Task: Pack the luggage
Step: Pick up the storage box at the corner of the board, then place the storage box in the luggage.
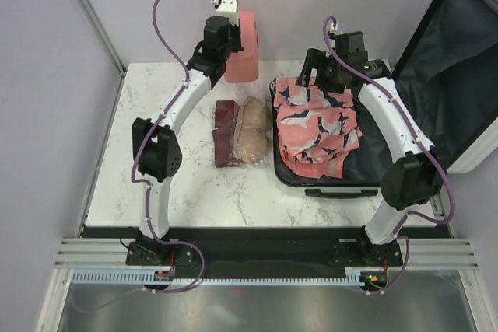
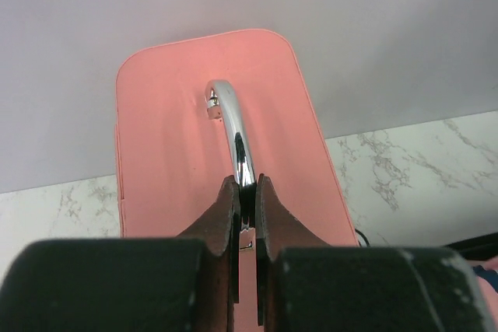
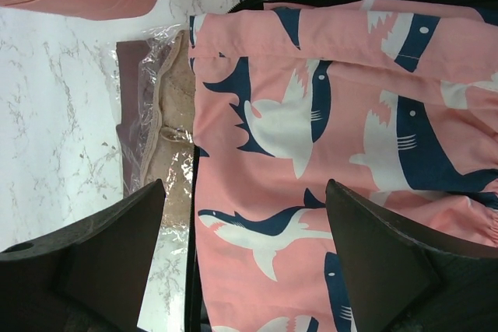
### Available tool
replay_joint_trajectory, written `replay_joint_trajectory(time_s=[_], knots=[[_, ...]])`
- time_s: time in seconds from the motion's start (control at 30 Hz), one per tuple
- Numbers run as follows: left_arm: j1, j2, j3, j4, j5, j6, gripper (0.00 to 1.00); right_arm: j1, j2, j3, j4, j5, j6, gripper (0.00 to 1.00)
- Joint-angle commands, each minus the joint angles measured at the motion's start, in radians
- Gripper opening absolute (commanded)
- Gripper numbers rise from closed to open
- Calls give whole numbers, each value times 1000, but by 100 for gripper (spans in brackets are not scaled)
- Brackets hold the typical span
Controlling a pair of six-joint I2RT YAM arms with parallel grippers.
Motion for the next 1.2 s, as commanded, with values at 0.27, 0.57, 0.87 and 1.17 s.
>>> replay_joint_trajectory(time_s=[0.27,0.57,0.87,1.17], knots=[[-139,-460,-457,220,-148,15,2,7,-29,-18,0,-21,-22,92],[-274,-667,-676,173,-288,-11,2,21,-81,-81,2,-49,-34,92],[-375,-825,-777,98,-363,-36,2,22,-139,-138,11,-36,-28,92],[-452,-806,-679,71,-411,-32,2,21,-210,-167,11,39,1,92]])
